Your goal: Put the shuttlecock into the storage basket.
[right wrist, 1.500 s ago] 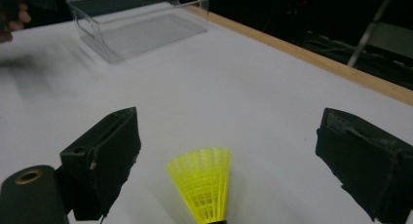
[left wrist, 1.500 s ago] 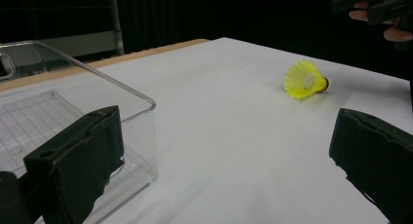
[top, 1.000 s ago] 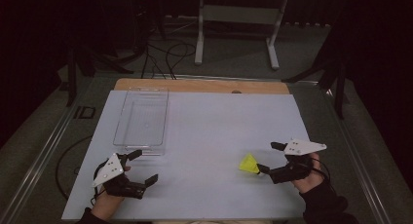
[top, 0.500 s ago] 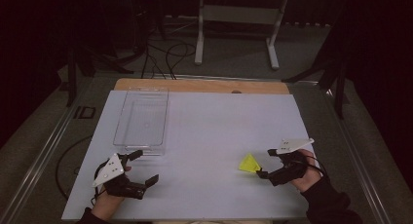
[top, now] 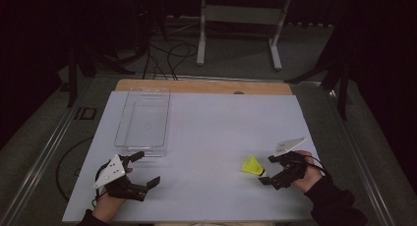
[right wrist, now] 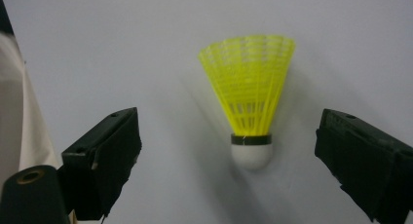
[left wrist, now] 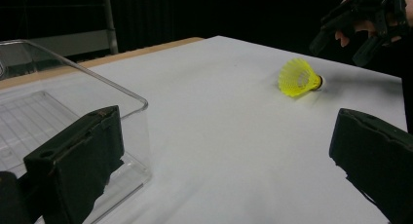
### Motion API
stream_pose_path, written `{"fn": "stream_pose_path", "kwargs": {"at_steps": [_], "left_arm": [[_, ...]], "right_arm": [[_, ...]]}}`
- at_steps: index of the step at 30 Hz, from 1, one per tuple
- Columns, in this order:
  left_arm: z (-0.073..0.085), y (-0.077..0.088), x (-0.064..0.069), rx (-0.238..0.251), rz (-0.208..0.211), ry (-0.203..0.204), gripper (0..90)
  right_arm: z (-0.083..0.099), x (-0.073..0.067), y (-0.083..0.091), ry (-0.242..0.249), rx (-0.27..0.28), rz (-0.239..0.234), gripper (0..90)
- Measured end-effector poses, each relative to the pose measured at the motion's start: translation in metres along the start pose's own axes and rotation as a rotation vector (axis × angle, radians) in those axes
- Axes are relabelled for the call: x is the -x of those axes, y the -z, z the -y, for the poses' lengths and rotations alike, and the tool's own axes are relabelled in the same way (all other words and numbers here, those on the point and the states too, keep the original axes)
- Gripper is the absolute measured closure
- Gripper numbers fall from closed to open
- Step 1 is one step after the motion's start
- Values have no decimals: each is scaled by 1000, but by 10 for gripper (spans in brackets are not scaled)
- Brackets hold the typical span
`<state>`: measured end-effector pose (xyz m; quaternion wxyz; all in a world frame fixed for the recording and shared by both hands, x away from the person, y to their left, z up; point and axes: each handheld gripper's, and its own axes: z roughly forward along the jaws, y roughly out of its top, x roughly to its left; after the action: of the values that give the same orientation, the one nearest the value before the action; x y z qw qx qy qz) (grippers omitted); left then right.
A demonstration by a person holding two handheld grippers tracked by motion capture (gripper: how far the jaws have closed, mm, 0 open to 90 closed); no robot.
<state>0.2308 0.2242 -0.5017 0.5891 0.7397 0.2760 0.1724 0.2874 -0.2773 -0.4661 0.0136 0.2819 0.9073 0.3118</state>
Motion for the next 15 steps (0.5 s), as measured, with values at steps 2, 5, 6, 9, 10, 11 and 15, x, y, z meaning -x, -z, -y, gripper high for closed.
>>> {"fn": "stream_pose_path", "kwargs": {"at_steps": [2, 5, 6, 9, 10, 11, 15], "left_arm": [[0, 0, 0, -1, 0, -1, 0], [0, 0, 0, -2, 1, -2, 0], [0, 0, 0, -2, 1, -2, 0], [0, 0, 0, -2, 2, -2, 0], [0, 0, 0, -2, 1, -3, 0], [0, 0, 0, -3, 2, -4, 0], [0, 0, 0, -4, 3, -2, 0]], "right_arm": [[0, 0, -1, 2, -11, -4, 94], [0, 0, -6, 2, -46, -17, 94], [0, 1, -7, 4, -55, -18, 94], [0, 2, -10, -2, -72, -29, 94], [0, 2, -11, -5, -76, -35, 93], [1, 2, -11, -5, -85, -31, 93], [1, 2, -14, 9, -104, -26, 91]]}}
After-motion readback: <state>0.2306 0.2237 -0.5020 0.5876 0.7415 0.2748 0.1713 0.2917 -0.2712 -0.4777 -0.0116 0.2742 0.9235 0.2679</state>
